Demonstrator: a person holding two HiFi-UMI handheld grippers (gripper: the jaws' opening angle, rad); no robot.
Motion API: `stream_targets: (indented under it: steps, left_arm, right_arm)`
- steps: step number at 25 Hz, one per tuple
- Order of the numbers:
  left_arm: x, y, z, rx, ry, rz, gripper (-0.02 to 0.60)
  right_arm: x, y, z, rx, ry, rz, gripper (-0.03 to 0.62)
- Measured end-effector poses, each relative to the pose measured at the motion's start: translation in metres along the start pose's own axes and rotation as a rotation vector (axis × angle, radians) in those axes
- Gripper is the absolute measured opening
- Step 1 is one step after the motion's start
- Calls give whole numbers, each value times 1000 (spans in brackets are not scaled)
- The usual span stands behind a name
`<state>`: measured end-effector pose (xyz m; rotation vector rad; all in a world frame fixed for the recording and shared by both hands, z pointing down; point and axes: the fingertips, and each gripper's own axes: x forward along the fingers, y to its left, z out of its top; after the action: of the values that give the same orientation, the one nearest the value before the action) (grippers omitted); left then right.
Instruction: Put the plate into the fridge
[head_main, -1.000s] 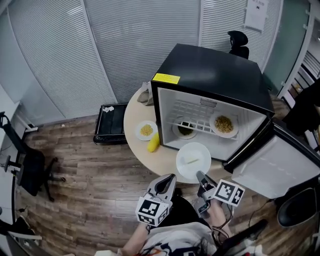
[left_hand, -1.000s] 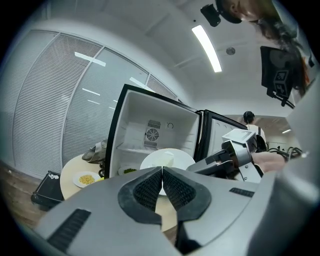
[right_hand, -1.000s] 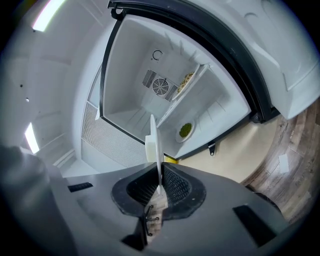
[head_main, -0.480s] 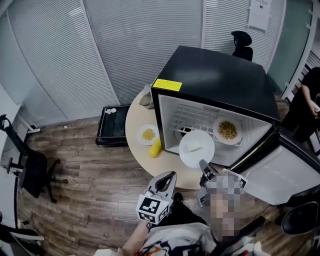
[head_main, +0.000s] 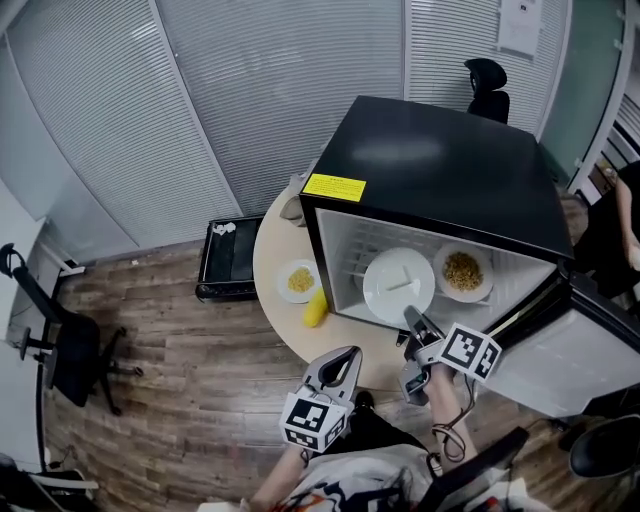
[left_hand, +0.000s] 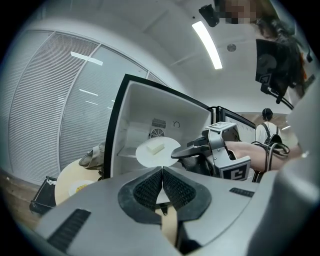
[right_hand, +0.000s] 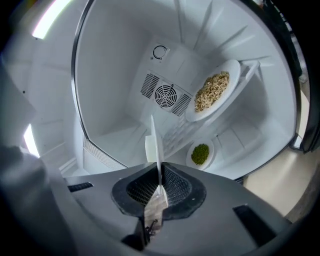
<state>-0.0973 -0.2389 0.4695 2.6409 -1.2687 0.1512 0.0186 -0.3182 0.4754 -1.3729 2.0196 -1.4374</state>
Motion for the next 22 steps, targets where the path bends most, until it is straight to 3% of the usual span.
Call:
stream_targets:
  steps: [22]
  left_arm:
    - [30,17,2,-25,1,-6,14]
  right_arm:
    - [60,2,52,-37,-55,-48,28]
